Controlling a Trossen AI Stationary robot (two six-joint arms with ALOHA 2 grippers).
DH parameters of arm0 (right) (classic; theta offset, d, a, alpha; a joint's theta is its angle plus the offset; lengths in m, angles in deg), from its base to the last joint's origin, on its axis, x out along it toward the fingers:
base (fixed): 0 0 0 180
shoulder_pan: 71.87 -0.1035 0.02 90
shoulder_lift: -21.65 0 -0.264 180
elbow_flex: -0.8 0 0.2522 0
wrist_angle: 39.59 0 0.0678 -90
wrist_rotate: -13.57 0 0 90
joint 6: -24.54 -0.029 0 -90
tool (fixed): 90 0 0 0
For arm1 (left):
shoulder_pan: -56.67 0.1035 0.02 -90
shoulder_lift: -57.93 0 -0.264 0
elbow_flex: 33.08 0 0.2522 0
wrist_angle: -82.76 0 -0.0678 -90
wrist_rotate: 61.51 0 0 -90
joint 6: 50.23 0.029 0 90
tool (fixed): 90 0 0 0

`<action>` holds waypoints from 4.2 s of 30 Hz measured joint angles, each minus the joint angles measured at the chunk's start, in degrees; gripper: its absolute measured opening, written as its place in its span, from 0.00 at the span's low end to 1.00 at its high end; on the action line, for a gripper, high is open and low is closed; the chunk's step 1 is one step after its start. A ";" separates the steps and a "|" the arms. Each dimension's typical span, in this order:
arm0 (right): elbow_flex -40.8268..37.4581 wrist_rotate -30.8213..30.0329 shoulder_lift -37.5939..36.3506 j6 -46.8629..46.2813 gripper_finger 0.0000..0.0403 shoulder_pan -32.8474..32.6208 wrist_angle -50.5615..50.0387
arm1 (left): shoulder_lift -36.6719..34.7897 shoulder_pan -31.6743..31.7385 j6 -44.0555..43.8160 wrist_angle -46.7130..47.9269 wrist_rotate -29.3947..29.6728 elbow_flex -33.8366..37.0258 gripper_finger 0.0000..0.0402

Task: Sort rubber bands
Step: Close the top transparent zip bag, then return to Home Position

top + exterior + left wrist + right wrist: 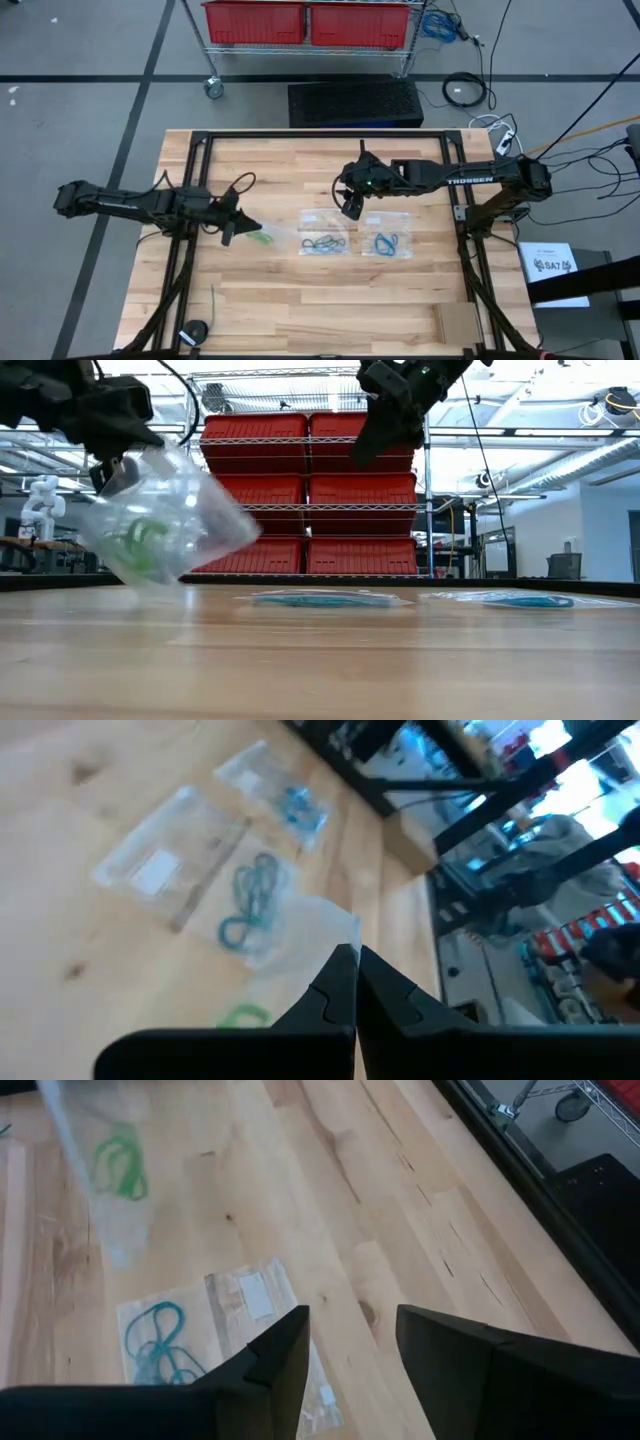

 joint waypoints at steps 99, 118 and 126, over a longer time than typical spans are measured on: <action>-50.42 -14.15 -34.86 11.34 0.00 -2.34 44.94 | 19.81 28.57 43.62 -32.82 -1.40 1.76 0.00; -66.82 -6.77 -75.68 16.62 0.00 5.03 42.03 | -28.85 37.34 44.35 -5.39 2.71 9.12 0.00; -67.14 -2.76 -72.96 14.04 0.00 8.02 41.24 | -28.75 36.50 41.94 -12.39 4.83 16.87 0.00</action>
